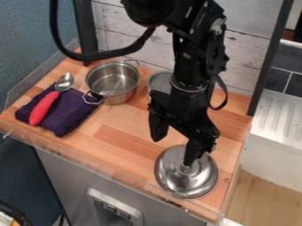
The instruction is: Move the pot to the left of the lid
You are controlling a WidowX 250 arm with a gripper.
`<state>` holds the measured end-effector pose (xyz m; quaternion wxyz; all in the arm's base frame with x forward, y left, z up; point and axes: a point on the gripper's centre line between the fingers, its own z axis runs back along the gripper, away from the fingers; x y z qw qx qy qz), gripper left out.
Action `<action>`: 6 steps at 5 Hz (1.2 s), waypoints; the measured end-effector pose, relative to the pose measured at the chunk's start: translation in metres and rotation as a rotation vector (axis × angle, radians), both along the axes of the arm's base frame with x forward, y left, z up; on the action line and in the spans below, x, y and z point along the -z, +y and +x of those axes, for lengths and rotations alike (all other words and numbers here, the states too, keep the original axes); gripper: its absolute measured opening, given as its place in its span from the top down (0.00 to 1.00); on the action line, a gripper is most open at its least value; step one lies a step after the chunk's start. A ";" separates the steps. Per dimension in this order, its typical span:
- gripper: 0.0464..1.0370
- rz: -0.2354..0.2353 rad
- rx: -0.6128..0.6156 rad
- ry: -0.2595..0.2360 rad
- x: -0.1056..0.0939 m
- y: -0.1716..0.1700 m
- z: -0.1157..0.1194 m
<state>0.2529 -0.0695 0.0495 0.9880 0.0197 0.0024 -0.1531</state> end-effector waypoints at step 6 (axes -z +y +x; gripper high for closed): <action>0.04 0.087 0.016 -0.035 0.023 0.127 0.091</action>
